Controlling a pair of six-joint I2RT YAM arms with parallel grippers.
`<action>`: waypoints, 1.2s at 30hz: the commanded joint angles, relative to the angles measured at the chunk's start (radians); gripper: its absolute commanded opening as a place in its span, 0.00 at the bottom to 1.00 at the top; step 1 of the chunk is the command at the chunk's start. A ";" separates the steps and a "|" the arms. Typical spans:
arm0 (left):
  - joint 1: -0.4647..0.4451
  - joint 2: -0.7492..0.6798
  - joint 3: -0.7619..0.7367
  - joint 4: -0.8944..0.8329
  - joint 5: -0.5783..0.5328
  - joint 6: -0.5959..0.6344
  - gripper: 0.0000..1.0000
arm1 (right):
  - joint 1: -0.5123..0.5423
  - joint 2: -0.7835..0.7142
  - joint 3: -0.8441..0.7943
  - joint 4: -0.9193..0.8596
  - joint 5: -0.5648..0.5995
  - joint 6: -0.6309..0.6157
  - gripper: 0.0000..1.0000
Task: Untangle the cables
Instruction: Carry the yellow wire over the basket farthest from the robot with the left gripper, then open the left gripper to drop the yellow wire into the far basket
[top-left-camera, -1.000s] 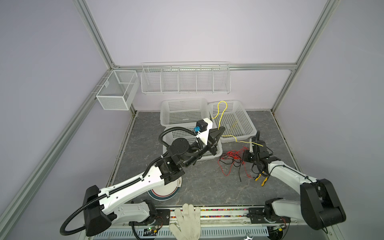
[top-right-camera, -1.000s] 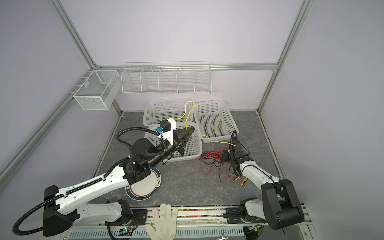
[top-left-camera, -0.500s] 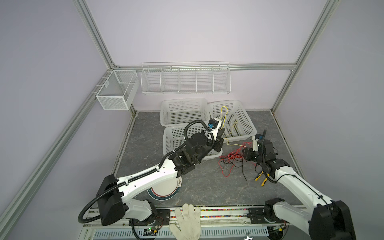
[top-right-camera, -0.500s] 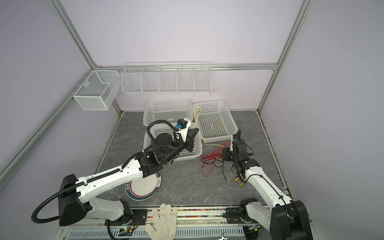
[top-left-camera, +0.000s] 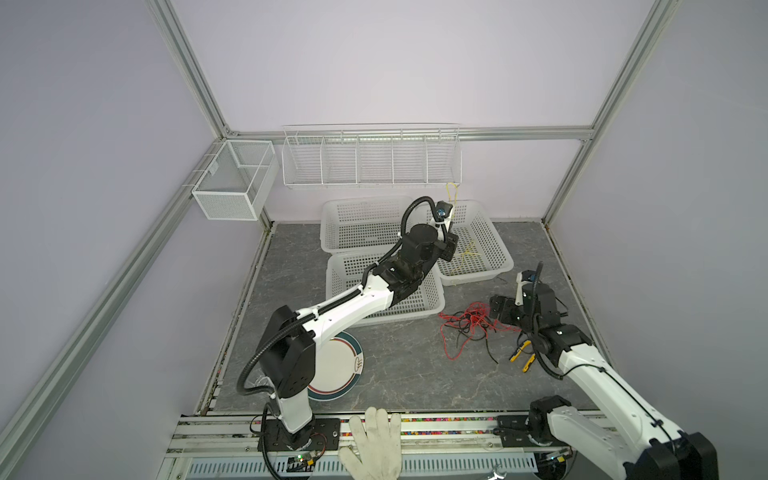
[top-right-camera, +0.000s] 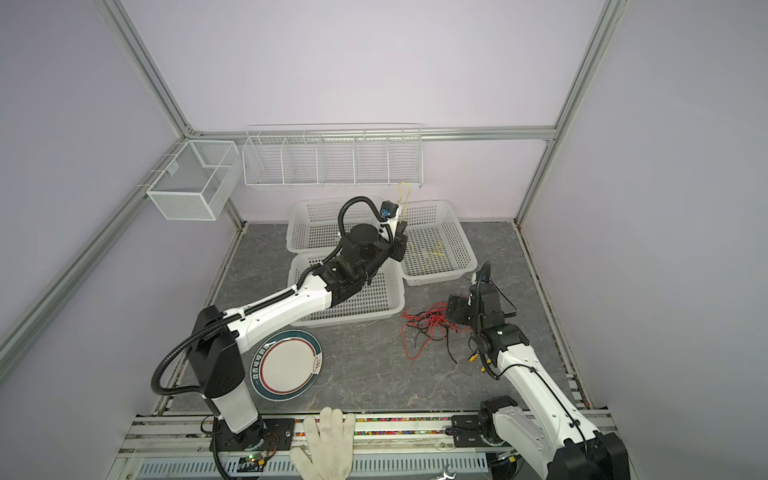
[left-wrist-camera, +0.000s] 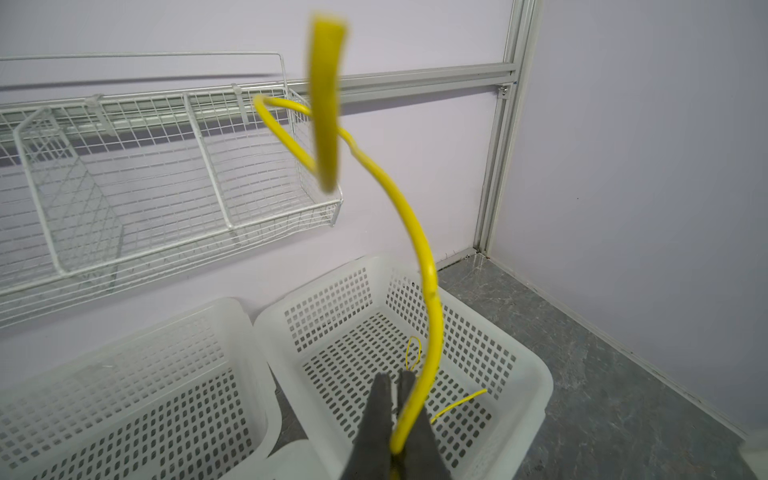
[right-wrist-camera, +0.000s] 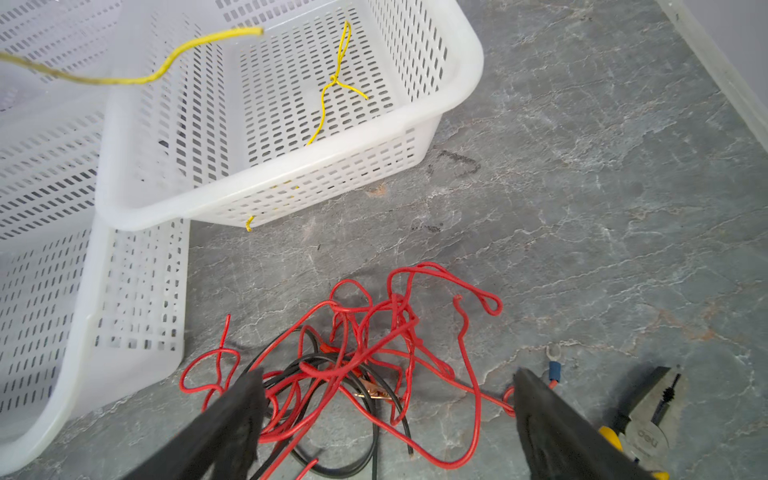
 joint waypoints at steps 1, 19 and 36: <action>0.024 0.116 0.141 -0.094 0.013 0.031 0.00 | 0.001 -0.037 -0.028 -0.004 0.020 0.009 0.96; 0.053 0.498 0.491 -0.380 0.089 -0.093 0.00 | 0.002 -0.074 -0.063 0.021 0.000 0.014 0.98; 0.053 0.479 0.420 -0.380 0.154 -0.109 0.40 | 0.001 -0.053 -0.069 0.032 -0.011 0.018 0.98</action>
